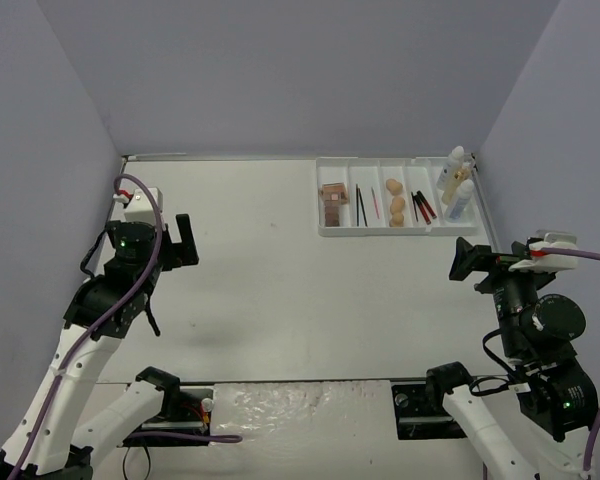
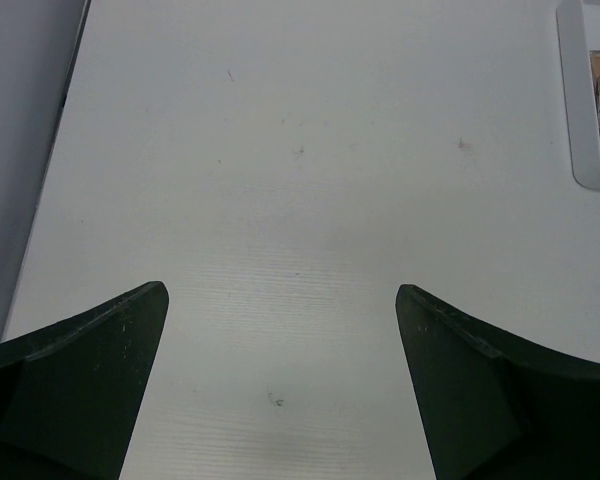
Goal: Organize the makeup
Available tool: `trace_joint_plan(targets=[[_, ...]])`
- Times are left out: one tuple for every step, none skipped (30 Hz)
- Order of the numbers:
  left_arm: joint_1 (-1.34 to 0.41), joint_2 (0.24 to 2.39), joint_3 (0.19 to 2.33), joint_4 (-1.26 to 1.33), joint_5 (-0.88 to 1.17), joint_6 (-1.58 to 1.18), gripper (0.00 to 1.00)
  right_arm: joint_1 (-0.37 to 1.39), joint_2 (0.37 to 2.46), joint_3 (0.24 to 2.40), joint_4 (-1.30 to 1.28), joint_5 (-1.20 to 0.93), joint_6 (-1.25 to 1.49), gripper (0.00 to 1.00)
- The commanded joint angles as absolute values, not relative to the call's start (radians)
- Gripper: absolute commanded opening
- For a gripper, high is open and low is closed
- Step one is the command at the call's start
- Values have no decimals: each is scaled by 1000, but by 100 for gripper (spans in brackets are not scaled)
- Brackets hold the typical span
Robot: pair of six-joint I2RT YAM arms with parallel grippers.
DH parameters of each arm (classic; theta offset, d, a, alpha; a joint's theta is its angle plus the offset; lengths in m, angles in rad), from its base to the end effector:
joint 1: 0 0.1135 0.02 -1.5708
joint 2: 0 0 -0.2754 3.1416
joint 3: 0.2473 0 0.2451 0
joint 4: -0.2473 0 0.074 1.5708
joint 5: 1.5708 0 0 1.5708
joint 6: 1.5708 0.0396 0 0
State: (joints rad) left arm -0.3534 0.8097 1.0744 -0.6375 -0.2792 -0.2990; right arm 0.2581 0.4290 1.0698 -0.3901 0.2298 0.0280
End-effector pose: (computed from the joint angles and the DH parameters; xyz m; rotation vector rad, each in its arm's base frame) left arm 0.1427 -0.0410 0.3922 -0.1321 1.9275 -0.1647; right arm 0.0344 -0.0002 0.4461 0.0432 1.3267 0.0912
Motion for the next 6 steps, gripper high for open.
trace_joint_plan(targets=[[-354, 821, 1129, -563, -265, -313, 97, 265, 453, 1092, -330, 250, 18, 100], [-354, 819, 1126, -563, -265, -312, 97, 265, 456, 1092, -330, 253, 17, 100], [-354, 820, 1125, -563, -265, -310, 97, 266, 460, 1093, -329, 253, 15, 100], [-354, 821, 1124, -564, -265, -310, 97, 266, 462, 1093, -328, 253, 13, 100], [-354, 823, 1125, -565, -264, -309, 97, 265, 463, 1092, -327, 254, 12, 100], [-354, 825, 1126, -568, -262, -307, 97, 265, 466, 1092, -325, 256, 11, 100]])
